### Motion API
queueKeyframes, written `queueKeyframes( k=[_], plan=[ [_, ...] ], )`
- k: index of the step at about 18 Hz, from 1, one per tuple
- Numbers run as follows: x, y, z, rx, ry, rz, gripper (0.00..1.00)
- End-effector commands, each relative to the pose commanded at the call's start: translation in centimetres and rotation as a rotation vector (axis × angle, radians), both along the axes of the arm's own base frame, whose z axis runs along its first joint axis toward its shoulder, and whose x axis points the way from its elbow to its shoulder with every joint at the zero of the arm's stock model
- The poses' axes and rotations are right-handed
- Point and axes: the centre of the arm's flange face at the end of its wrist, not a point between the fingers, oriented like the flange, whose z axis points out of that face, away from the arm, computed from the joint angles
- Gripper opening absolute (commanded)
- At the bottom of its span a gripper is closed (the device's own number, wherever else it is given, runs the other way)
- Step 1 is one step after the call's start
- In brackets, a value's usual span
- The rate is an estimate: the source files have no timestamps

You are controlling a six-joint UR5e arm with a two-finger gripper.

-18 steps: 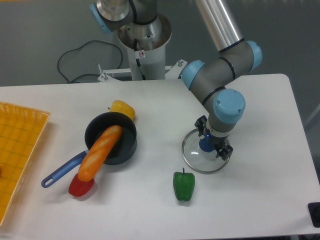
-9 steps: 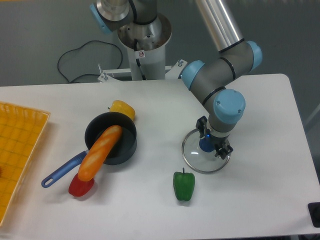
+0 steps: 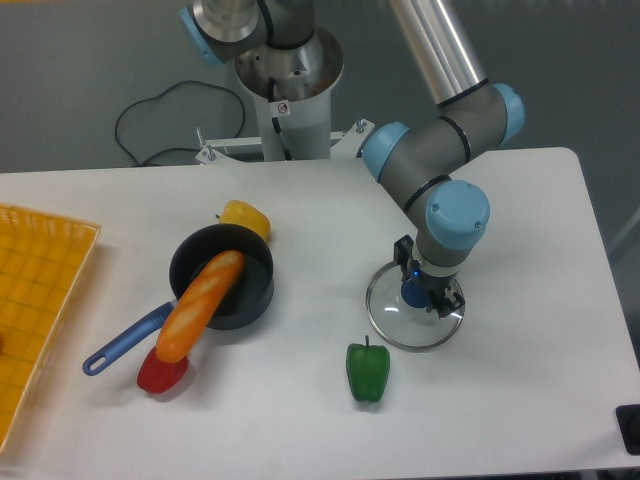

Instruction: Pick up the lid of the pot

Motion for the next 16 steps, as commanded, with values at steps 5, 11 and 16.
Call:
queueKeyframes(
  k=[5,11,16],
  plan=[
    [0.1,0.1,0.0,-0.003,0.000,0.011,0.53],
    [-0.1,0.2,0.5,-0.002,0.008,0.012,0.48],
    [-0.4,0.6,1.9,0.006,0.022,0.006,0.49]
  ],
)
